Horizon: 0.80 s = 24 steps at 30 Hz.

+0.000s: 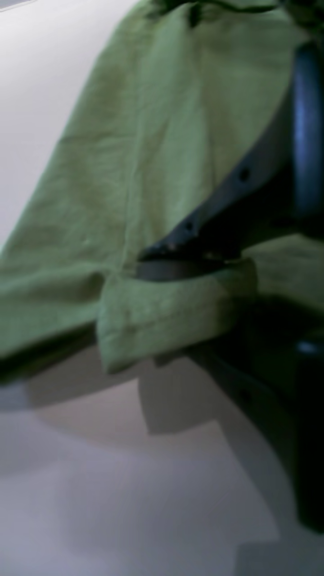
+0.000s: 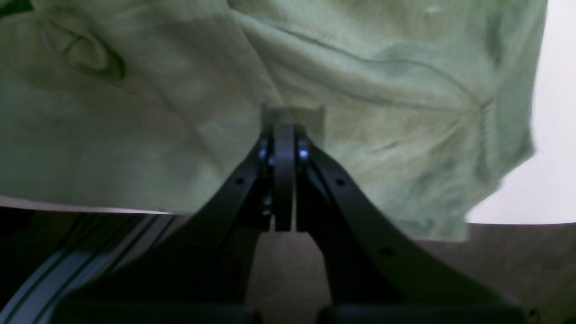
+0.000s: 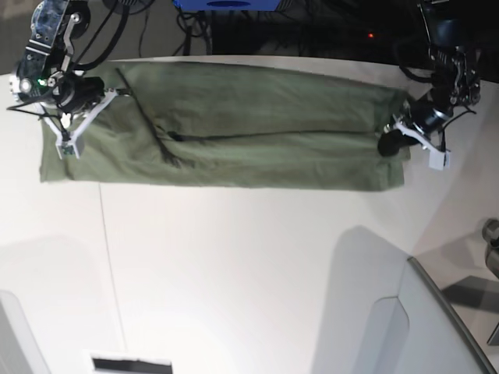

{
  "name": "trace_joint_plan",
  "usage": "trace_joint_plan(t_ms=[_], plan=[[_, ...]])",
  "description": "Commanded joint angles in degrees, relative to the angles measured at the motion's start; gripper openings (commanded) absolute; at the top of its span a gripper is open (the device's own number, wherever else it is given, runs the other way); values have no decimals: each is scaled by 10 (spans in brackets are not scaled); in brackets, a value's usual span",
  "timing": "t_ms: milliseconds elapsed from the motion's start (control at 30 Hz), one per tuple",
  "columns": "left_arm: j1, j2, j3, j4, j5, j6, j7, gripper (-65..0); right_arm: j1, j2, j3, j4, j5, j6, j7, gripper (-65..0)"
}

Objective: Layout the t-shirt on the table in an organized manner, then fold the t-shirt properly
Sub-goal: 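Fold the strip end at the left gripper inward toward the right gripper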

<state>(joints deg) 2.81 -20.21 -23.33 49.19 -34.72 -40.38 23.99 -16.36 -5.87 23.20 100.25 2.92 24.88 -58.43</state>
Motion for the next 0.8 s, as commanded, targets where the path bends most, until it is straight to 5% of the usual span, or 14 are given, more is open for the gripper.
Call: trace_joint_plan(t_ms=[0, 300, 433, 600, 767], plan=[[-8, -19, -3, 4, -1, 4, -14, -650, 3, 2, 0, 9, 3, 2, 6, -642], [-19, -78, -3, 44, -1, 4, -18, -650, 3, 1, 0, 9, 3, 2, 6, -642], [36, -83, -4, 147, 78, 4, -19, -650, 4, 1, 0, 9, 3, 2, 6, -642], [100, -16, -1, 309, 255, 48, -14, -650, 9, 1, 0, 9, 3, 2, 6, -642], [113, 84, 35, 405, 409, 54, 43, -650, 9, 2, 0, 9, 3, 2, 6, -642]])
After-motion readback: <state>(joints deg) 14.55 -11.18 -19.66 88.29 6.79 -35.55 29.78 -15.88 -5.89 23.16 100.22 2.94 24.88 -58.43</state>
